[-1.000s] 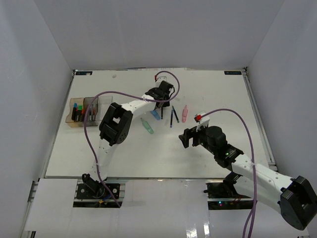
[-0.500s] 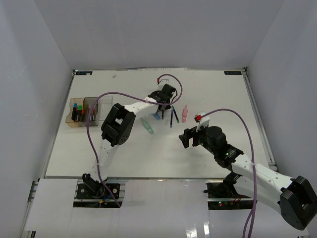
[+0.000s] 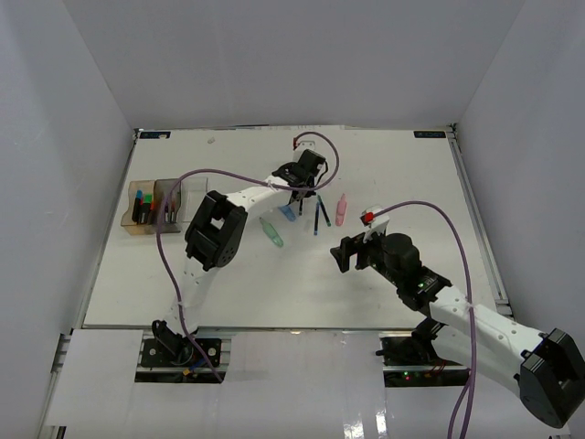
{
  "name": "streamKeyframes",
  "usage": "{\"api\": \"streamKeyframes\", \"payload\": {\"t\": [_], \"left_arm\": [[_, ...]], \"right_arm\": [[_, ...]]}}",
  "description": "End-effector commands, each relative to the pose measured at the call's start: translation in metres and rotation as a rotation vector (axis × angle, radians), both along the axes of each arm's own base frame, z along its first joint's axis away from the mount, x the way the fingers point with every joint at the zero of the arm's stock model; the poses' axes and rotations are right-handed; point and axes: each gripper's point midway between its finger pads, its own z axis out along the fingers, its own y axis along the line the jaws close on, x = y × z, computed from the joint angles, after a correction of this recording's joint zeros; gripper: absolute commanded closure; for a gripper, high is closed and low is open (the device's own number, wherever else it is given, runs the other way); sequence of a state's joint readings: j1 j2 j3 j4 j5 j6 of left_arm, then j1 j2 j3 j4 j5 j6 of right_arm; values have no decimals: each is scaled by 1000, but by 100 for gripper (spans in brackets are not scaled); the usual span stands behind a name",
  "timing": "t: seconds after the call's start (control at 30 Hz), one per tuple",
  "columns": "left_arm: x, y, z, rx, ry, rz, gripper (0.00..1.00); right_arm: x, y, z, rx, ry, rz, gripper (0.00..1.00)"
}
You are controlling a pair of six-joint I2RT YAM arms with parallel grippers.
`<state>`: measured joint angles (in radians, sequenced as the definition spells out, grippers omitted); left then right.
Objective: Sort the stationery into containers
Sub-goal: Pick up the pen from the center of the board, then place the pen in the storage box.
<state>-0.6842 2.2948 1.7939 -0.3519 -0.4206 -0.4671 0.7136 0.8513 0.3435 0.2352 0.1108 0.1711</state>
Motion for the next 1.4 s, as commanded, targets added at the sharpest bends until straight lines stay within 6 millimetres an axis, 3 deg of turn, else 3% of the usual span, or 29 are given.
{"api": "streamKeyframes", "payload": {"t": [0.0, 0.1, 0.13, 0.2, 0.23, 0.27, 0.3, 0.33, 0.37, 0.4, 0.43, 0.47, 0.5, 0.53, 0.67, 0.87, 1.03, 1.17, 1.37], "left_arm": [[12, 4, 108, -38, -181, -15, 87], [12, 38, 125, 34, -208, -2, 87], [10, 53, 144, 52, -237, 2, 87], [6, 93, 136, 113, -211, 39, 87], [3, 111, 151, 126, -230, 46, 87], [0, 142, 135, 154, -188, 74, 87], [-4, 158, 134, 161, -177, 86, 87], [-5, 189, 147, 166, -191, 123, 88], [-7, 206, 145, 175, -189, 137, 88], [-17, 224, 130, 209, -156, 146, 89], [-17, 251, 131, 231, -156, 189, 89], [-22, 269, 139, 262, -170, 204, 89], [-29, 284, 129, 287, -145, 217, 89], [-29, 310, 131, 298, -151, 261, 89], [-40, 369, 129, 332, -139, 336, 88], [-39, 420, 121, 383, -145, 409, 83], [-33, 427, 105, 395, -125, 417, 75], [-36, 425, 88, 384, -99, 415, 63], [-41, 419, 77, 337, -74, 413, 60]], "right_arm": [[6, -3, 11, 18, -57, -21, 9], [5, -3, 14, 23, -65, -16, 9], [4, -2, 15, 24, -67, -11, 9], [4, -2, 15, 23, -69, -7, 9], [4, -3, 16, 25, -71, -9, 9], [4, -2, 15, 25, -70, -6, 9], [3, -2, 16, 26, -70, -3, 9], [3, -1, 15, 25, -69, 3, 9], [3, -1, 15, 23, -69, 5, 9], [3, 0, 14, 24, -66, 8, 9], [2, 1, 14, 26, -65, 15, 9], [2, 2, 14, 25, -64, 19, 9], [1, 2, 13, 25, -60, 21, 9], [1, 2, 13, 27, -61, 24, 9], [-1, 4, 11, 34, -58, 36, 9], [-3, 7, 8, 34, -48, 53, 9], [-3, 6, 8, 31, -51, 51, 9], [-2, 5, 8, 28, -53, 45, 9], [0, 5, 9, 25, -54, 41, 9]]}}
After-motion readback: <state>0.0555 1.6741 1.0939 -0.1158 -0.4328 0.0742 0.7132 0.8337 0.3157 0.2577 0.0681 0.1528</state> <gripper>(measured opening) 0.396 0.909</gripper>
